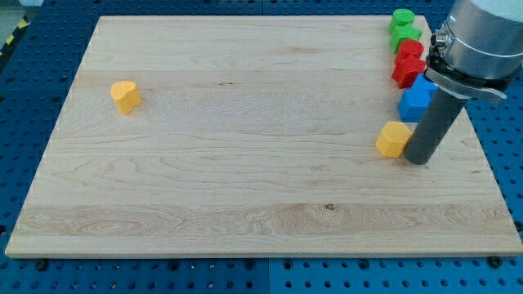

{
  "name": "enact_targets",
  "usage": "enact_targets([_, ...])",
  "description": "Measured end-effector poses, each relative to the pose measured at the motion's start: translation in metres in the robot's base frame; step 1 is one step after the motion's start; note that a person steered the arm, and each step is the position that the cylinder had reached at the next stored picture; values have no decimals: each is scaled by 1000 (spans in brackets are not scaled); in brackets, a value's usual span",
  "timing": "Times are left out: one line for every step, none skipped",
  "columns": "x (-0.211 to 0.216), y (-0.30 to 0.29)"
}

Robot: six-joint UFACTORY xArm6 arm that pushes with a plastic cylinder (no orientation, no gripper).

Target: Push the yellow hexagon slightly left

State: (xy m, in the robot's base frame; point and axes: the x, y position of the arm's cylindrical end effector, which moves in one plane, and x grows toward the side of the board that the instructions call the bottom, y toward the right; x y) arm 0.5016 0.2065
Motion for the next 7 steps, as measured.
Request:
enact_targets([-1, 25])
enact_targets([-18, 9])
enact_targets([-18, -19])
enact_targets([-18, -37])
enact_targets([-18, -59])
enact_targets([-18, -73])
enact_targets([-18, -76])
